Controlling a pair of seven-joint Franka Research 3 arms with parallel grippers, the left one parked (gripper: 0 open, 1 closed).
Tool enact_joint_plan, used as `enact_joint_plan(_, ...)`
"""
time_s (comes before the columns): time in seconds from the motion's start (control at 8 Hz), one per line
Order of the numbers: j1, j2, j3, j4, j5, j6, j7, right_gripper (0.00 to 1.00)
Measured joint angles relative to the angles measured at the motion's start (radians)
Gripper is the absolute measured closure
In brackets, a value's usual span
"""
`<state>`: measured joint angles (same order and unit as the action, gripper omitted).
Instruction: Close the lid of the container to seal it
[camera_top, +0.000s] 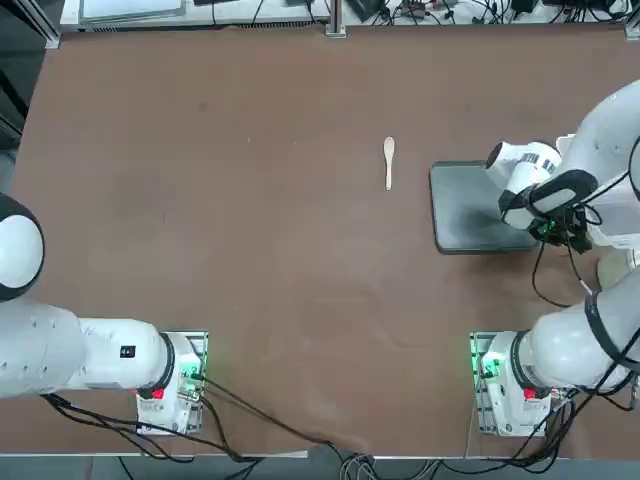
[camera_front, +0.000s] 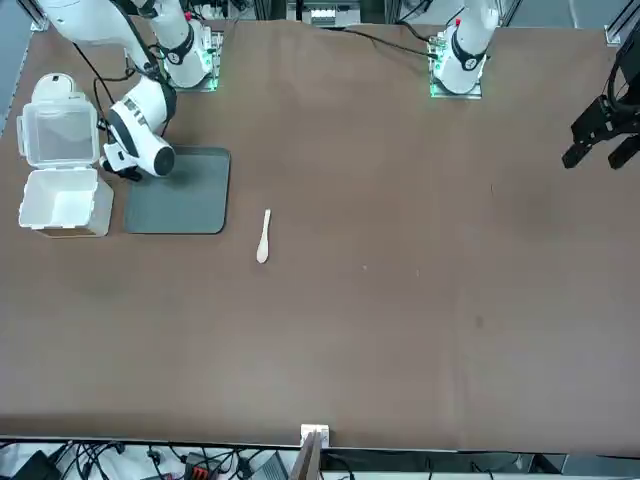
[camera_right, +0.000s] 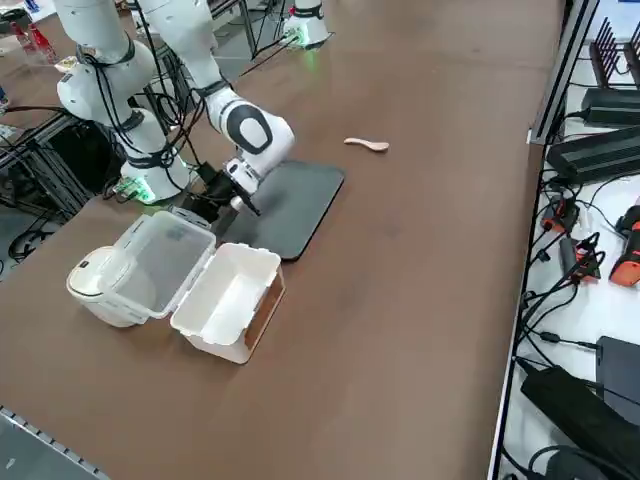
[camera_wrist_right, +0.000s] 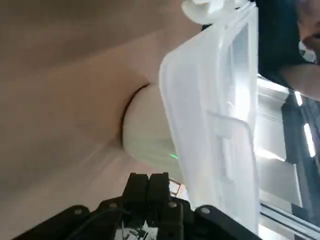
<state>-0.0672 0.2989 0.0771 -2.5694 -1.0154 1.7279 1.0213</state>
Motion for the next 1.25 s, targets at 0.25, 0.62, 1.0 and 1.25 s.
enact_joint_plan(0.25,0.001,0.005,0.001,-0.001,-0.034,-0.021,0.005,0.98)
enact_joint_plan(0.62,0.005,0.005,0.002,0.003,-0.084,-0.042,0.005,0.98)
enact_joint_plan(1.0,0.017,-0.018,0.015,0.067,-0.094,-0.094,-0.107,0.98)
enact_joint_plan(1.25,0.018,-0.061,0.015,0.131,-0.094,-0.099,-0.248,0.98)
